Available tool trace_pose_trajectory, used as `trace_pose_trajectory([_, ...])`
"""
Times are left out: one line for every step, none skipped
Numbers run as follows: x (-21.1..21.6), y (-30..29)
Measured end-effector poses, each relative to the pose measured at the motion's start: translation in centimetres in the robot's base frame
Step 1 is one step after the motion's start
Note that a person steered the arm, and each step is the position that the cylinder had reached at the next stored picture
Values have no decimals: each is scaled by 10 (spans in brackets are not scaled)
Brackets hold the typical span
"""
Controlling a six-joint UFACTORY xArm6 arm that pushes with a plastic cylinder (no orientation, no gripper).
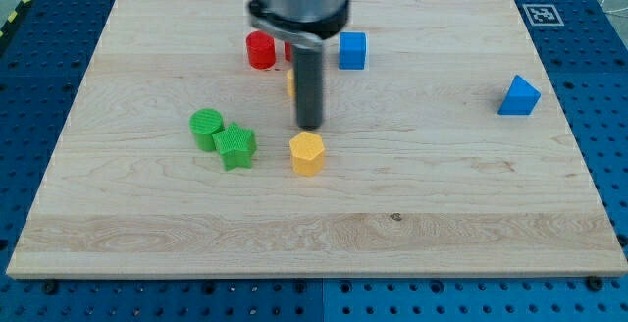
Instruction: Push the yellow hexagon up a bit
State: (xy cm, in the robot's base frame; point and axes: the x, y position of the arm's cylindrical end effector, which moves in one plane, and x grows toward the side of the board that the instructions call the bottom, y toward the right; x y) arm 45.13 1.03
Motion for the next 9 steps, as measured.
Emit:
trace_pose_trajectory([42, 39])
trace_pose_trajectory([88, 44])
trace_pose_trajectory([102, 13])
trace_pose_trajectory([96, -29])
trace_pose_trajectory([79, -36])
trace_pose_trajectory([71, -9])
trace_pose_trajectory([64, 1])
trace_pose_trajectory([63, -12])
trace_pose_trajectory([66, -38])
